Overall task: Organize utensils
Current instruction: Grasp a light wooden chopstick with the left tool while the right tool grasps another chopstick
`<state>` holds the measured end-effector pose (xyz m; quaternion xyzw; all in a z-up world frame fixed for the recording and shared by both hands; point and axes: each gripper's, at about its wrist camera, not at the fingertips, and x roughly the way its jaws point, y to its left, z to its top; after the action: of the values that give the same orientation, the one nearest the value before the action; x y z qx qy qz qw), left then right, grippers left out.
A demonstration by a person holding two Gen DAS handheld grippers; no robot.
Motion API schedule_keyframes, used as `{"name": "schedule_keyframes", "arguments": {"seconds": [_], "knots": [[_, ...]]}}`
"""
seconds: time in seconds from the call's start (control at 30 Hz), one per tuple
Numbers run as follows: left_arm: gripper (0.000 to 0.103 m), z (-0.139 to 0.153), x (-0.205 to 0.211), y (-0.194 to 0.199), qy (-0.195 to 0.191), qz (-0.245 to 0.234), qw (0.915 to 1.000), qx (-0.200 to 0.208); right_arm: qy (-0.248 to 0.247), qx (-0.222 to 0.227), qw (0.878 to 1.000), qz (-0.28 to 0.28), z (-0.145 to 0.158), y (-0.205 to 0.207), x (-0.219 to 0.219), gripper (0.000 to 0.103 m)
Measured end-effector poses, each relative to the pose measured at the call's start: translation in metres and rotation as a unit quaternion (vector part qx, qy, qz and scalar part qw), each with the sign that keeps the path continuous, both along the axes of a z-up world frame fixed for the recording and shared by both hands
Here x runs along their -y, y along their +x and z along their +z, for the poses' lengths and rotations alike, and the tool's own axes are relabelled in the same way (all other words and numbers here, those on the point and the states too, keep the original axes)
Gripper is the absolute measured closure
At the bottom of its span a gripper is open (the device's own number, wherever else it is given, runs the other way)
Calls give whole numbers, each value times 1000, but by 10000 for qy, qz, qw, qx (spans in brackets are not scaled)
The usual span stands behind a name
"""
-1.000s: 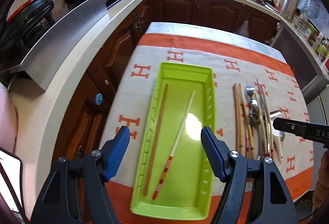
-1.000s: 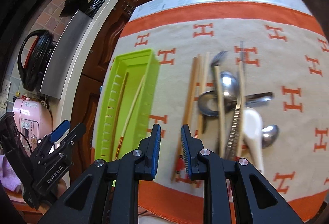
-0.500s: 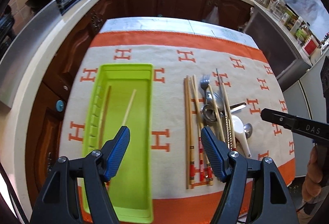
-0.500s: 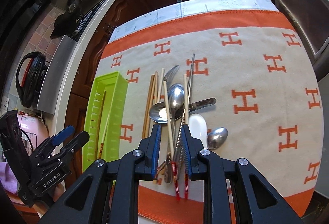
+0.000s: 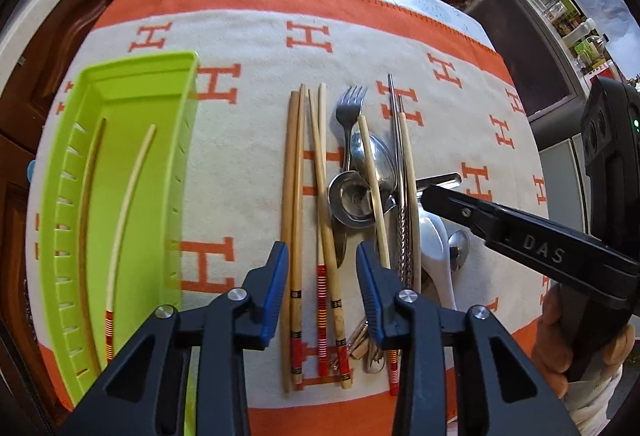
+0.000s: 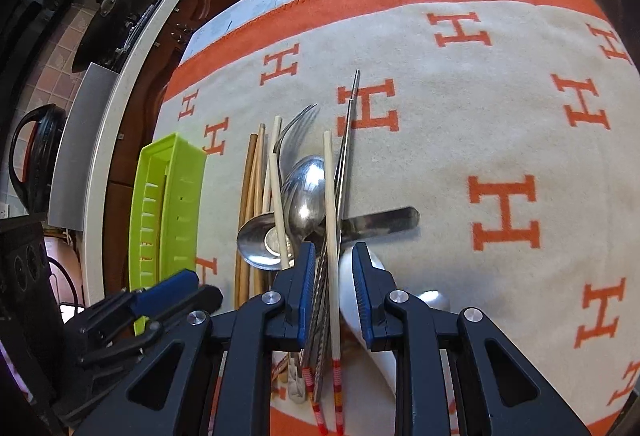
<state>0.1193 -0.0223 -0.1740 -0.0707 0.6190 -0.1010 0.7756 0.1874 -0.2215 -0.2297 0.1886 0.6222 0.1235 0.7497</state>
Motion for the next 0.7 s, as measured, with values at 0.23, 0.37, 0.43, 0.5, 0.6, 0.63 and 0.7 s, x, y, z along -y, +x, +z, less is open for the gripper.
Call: {"name": "schedule_keyframes", "arguments": {"seconds": [0.23,0.37,0.43,0.5,0.6,0.63,0.7], "knots": [[73,-8,6,5,-97,24,9999,-130,-121,-56,9998,179,-18,13,-14,89],[73,-9,12,7,-105,-10,9998,-145,-144,-3,9997,219,-22,14,-19,97],[73,-9,13,8,-127,-22,9998,-160,-107,73,9997,231,-20,11,-18,97],[74,-10,18,10,-200,-47,9996,-184,-72,130,9997,216,-17,8,-16,97],[74,-11,22,13,-266,-18,9993,-250,40,184,9997,172,-13,2,-9,97],[74,-12,24,15,-281,-9,9993,-263,109,192,9996,148,-11,0,-6,97],[74,-13,27,17,-324,7,9990,-292,233,207,9994,114,-10,-1,-2,97]]}}
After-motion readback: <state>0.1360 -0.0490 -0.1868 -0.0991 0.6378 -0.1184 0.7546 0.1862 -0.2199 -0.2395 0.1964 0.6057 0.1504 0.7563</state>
